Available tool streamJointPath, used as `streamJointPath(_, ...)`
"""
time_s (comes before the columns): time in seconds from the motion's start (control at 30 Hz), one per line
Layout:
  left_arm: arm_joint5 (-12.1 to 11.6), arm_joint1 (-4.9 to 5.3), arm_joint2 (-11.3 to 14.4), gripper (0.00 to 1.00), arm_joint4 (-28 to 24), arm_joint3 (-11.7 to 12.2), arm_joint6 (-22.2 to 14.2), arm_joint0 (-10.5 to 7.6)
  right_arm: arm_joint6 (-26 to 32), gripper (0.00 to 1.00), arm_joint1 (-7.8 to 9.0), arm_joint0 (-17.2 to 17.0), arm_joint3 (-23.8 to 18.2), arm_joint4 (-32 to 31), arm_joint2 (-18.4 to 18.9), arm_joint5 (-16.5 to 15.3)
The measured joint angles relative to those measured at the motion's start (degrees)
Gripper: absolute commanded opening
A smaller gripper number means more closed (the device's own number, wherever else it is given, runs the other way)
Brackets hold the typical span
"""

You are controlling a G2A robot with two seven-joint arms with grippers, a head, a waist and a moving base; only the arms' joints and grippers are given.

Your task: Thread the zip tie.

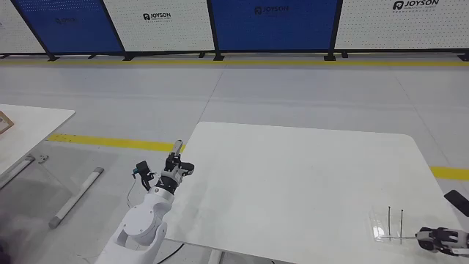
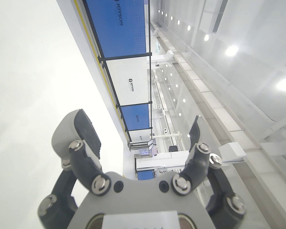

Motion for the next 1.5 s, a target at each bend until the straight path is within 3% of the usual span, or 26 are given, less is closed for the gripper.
streamJointPath(0.23, 0.0, 0.00, 0.0, 1.00, 0.0, 0.0, 0.0, 0.00, -2.6, 0.00, 0.20, -3.4, -0.8, 4.5, 5.0, -1.4)
streamJointPath(0.47, 0.0, 0.00, 0.0, 1.00, 0.0, 0.0, 0.0, 0.00, -4.2, 0.00, -0.03, -10.2, -1.3, 14.1, 13.0, -8.1)
streamJointPath(1.07, 0.0, 0.00, 0.0, 1.00, 0.0, 0.0, 0.0, 0.00, -4.1, 0.00, -0.08, -10.4, -1.4, 14.7, 13.0, -8.3)
streamJointPath(1.2, 0.0, 0.00, 0.0, 1.00, 0.0, 0.0, 0.0, 0.00, -5.8, 0.00, -0.37, -10.6, -2.5, 17.1, 12.7, -9.9)
streamJointPath(1.33, 0.0, 0.00, 0.0, 1.00, 0.0, 0.0, 0.0, 0.00, -6.2, 0.00, -0.54, -10.5, -5.0, 20.4, 13.3, -10.3)
streamJointPath(1.5, 0.0, 0.00, 0.0, 1.00, 0.0, 0.0, 0.0, 0.00, -7.4, 0.00, -0.65, -9.8, -12.3, 19.0, 10.3, -5.7)
